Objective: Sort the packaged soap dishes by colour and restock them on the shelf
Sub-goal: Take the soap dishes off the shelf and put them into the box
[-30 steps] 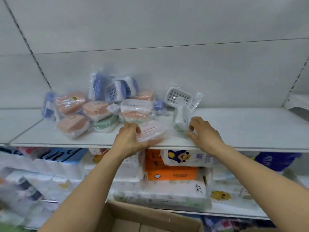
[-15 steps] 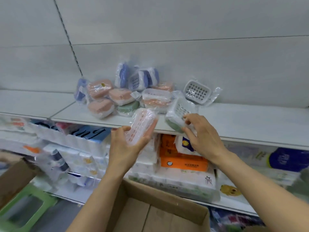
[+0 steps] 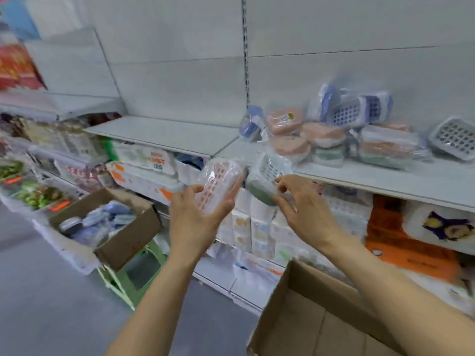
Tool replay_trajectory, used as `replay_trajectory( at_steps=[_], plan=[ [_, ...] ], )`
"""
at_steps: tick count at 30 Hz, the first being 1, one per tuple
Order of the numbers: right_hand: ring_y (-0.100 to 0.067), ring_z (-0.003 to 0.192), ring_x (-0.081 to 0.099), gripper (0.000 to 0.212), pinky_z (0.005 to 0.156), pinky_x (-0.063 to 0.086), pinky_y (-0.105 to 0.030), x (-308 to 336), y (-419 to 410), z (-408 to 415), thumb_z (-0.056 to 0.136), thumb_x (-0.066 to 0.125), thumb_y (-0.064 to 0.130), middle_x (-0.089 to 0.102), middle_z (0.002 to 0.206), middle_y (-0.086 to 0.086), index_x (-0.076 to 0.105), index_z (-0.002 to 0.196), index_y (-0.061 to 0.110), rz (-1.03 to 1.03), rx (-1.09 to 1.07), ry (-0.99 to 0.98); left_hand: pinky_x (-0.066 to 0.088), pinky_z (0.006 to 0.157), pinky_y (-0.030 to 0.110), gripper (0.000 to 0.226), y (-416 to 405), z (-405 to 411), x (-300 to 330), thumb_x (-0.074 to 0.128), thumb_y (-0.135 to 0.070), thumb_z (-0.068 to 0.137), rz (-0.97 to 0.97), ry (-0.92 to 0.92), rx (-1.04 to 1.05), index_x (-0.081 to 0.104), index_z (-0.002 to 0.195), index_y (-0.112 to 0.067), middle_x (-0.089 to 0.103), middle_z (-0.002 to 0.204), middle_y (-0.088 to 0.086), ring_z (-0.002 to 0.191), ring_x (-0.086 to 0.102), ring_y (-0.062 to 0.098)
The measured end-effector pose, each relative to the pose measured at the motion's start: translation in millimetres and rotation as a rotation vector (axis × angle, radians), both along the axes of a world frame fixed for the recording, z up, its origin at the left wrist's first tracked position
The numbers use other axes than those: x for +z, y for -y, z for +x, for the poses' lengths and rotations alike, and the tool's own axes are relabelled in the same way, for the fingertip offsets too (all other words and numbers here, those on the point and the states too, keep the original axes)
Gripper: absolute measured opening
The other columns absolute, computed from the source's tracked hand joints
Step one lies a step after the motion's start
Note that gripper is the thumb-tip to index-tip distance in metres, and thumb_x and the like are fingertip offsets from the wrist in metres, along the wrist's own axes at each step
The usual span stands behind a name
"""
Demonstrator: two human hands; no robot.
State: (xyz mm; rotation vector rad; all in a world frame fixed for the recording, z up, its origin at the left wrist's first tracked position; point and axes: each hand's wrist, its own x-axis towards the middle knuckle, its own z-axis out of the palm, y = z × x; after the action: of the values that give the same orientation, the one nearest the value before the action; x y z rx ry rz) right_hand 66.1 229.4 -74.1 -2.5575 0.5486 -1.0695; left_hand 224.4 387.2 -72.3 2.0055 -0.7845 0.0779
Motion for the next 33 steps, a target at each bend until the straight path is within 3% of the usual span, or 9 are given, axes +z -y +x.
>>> replay_trajectory(
  at_steps=[6,12,17,19,24,27,30,33],
  plan=[
    [-0.022,0.099,0.050,0.010,0.078,0.047,-0.042,-14,-68,123,0.094,0.057,0.015,0.056,0.107,-0.002,0.051,0.101,0.011,0.094,0.056,-0.007,0.039,0.093,0.036,0.075,-82,109,-8,0.067,-0.072,0.070,0.117,0.041,0.133,0.048,0.128,-0.028,0.040,0.131,0.005,0.123,0.041,0.023],
    [-0.022,0.094,0.048,0.010,0.074,0.047,-0.041,-23,-102,224,0.094,0.056,0.015,0.055,0.105,-0.003,0.050,0.100,0.011,0.076,0.126,-0.073,0.038,0.094,0.034,0.076,-124,192,-21,0.065,-0.076,0.070,0.128,-0.018,0.234,0.046,0.130,-0.033,0.031,0.122,-0.006,0.128,0.039,0.019],
    [-0.020,0.092,0.046,0.008,0.069,0.039,-0.034,-31,-103,315,0.094,0.055,0.013,0.054,0.103,-0.002,0.051,0.100,0.010,0.055,0.176,-0.097,0.040,0.104,0.042,0.075,-132,275,-34,0.061,-0.082,0.070,0.159,-0.057,0.274,0.046,0.129,-0.039,0.030,0.119,-0.009,0.129,0.037,0.019],
    [-0.020,0.092,0.046,0.007,0.069,0.038,-0.031,-36,-98,356,0.095,0.055,0.013,0.054,0.102,-0.002,0.051,0.100,0.010,0.044,0.199,-0.111,0.042,0.102,0.042,0.075,-132,314,-38,0.062,-0.082,0.069,0.164,-0.079,0.293,0.046,0.129,-0.040,0.031,0.120,-0.008,0.128,0.039,0.019],
    [-0.024,0.094,0.049,0.010,0.074,0.046,-0.042,-42,-79,471,0.094,0.056,0.014,0.056,0.104,-0.005,0.052,0.101,0.009,0.060,0.250,-0.136,0.032,0.089,0.033,0.072,-123,420,-41,0.064,-0.073,0.073,0.196,-0.079,0.290,0.047,0.132,-0.035,0.033,0.130,-0.002,0.129,0.038,0.022],
    [-0.025,0.095,0.050,0.011,0.077,0.046,-0.043,-41,-71,538,0.094,0.057,0.015,0.057,0.104,-0.007,0.052,0.102,0.009,0.073,0.277,-0.152,0.036,0.094,0.035,0.070,-119,484,-41,0.065,-0.070,0.074,0.207,-0.081,0.295,0.048,0.131,-0.034,0.029,0.120,-0.007,0.129,0.038,0.023],
    [-0.026,0.094,0.051,0.012,0.076,0.046,-0.043,-40,-66,599,0.094,0.058,0.016,0.058,0.103,-0.008,0.053,0.102,0.008,0.095,0.296,-0.154,0.041,0.104,0.043,0.072,-115,541,-41,0.065,-0.072,0.072,0.206,-0.092,0.325,0.049,0.131,-0.032,0.034,0.125,-0.004,0.129,0.039,0.024],
    [-0.026,0.094,0.052,0.012,0.076,0.046,-0.043,-46,-63,650,0.094,0.058,0.017,0.058,0.103,-0.007,0.052,0.101,0.009,0.119,0.301,-0.167,0.043,0.103,0.048,0.075,-111,590,-46,0.063,-0.076,0.070,0.209,-0.130,0.334,0.050,0.129,-0.032,0.036,0.127,-0.003,0.128,0.041,0.023]
  ],
)
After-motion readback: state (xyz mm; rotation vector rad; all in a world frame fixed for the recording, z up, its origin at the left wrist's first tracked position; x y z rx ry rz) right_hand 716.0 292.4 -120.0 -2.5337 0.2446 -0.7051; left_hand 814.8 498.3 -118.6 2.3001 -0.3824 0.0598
